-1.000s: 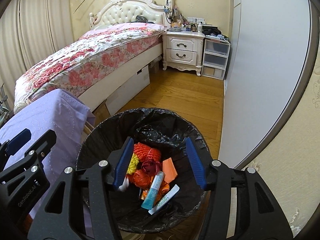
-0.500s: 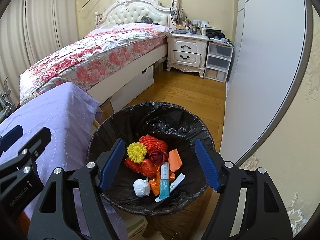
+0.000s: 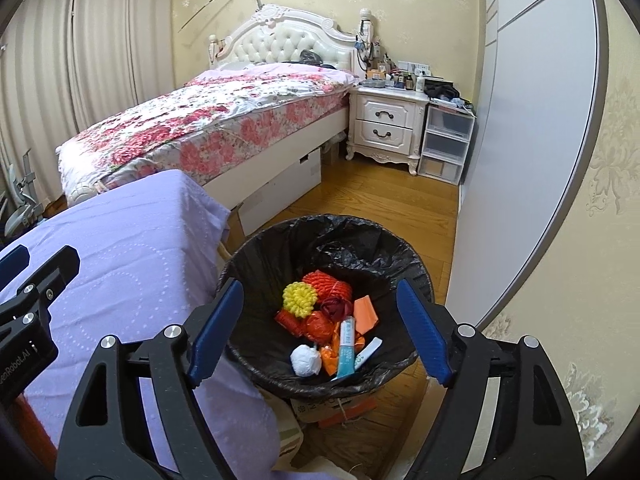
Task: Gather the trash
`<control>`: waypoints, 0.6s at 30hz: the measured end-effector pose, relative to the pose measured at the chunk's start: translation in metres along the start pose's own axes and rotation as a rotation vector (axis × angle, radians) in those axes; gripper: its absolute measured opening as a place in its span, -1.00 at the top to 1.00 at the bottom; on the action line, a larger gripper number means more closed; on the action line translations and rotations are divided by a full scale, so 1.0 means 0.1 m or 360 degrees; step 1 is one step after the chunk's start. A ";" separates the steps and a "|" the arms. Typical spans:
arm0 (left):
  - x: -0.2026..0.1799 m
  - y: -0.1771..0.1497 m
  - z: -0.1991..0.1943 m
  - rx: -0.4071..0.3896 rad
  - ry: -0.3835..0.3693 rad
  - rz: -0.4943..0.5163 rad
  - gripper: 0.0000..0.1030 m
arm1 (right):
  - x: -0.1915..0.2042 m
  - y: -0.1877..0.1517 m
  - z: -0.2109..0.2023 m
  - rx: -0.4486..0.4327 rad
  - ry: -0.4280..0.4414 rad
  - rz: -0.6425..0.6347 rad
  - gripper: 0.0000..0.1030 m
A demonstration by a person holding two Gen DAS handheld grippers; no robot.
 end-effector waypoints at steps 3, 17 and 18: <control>0.10 -0.03 -0.12 -0.0007 0.0021 -0.0011 -0.62 | 0.10 -0.03 -0.10 -0.0014 0.0024 -0.0022 -0.51; 0.50 -0.16 -0.53 -0.0053 0.0112 -0.0093 -0.63 | 0.46 -0.10 -0.52 -0.0082 0.0098 -0.0127 -0.52; 0.53 -0.17 -0.54 -0.0055 0.0116 -0.0098 -0.63 | 0.47 -0.10 -0.54 -0.0090 0.0099 -0.0131 -0.52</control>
Point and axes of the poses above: each gripper's, at about its wrist camera, not at the fingertips, and z roughly the way its jaws point, x to its left, y to its top, the point moved 7 cm from there along z, roughly the way its jaws point, and after that the axes turned 2 degrees about -z, right-handed, at the moved point
